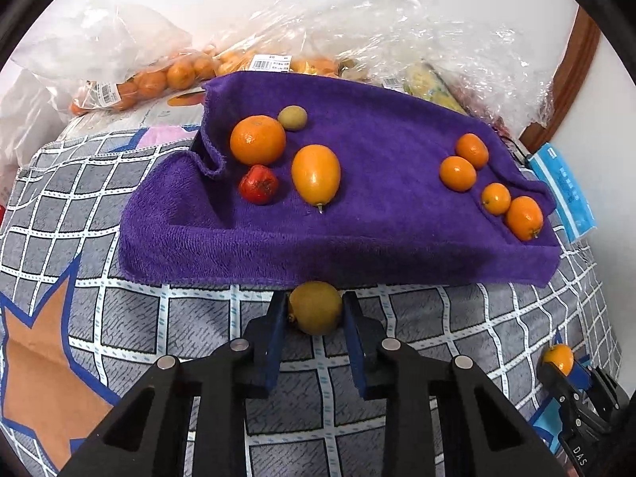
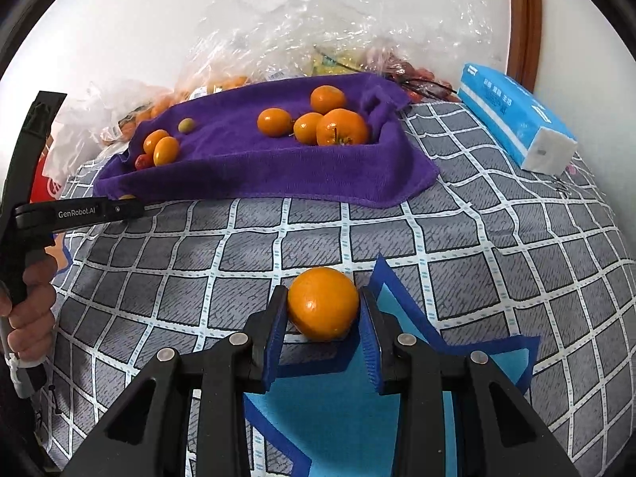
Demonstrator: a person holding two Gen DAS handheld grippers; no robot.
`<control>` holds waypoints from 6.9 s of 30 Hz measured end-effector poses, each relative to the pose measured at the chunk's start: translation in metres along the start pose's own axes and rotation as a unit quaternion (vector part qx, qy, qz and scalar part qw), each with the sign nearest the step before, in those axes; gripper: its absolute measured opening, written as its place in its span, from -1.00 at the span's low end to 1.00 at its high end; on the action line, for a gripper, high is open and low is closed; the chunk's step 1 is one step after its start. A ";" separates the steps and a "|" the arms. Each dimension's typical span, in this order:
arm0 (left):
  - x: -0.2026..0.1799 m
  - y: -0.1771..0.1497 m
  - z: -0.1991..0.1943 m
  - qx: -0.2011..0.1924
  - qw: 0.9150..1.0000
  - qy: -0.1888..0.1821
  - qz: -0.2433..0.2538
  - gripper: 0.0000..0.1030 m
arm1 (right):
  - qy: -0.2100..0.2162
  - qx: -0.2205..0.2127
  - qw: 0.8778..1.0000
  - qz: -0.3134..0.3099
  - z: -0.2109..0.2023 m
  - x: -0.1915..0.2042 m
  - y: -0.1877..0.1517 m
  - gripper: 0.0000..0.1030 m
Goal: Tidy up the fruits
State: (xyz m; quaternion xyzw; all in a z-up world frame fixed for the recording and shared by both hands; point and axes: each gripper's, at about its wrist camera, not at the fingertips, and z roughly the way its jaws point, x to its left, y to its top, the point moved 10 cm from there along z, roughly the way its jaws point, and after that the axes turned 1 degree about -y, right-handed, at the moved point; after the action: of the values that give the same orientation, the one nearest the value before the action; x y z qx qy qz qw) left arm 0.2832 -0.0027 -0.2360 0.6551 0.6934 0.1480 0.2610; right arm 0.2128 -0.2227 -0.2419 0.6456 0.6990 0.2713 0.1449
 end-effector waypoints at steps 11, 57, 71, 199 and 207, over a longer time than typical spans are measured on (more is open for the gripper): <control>0.003 -0.023 -0.026 0.003 1.000 -0.021 -0.015 -0.49 | 0.003 -0.013 1.000 -0.005 -0.026 0.011 0.001 -0.33; -0.005 0.046 -0.133 -0.094 0.993 -0.066 0.015 -0.49 | -0.017 -0.096 0.995 -0.014 -0.072 0.041 0.127 -0.33; 0.013 0.080 -0.100 -0.077 0.995 -0.056 -0.003 -0.49 | -0.029 -0.090 0.995 -0.004 -0.038 0.017 0.152 -0.33; -0.019 0.031 -0.177 -0.125 0.992 -0.012 0.029 0.63 | -0.033 -0.097 0.995 -0.020 -0.117 0.068 0.105 0.80; -0.024 0.022 -0.196 -0.139 0.990 -0.006 0.034 0.63 | -0.029 -0.105 0.994 -0.005 -0.132 0.067 0.098 0.86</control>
State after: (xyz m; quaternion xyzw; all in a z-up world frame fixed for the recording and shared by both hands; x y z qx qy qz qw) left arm 0.1927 0.0026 -0.0591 0.6366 0.6418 0.2474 0.3486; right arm 0.2120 -0.1807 -0.0691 0.6311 0.6650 0.3238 0.2339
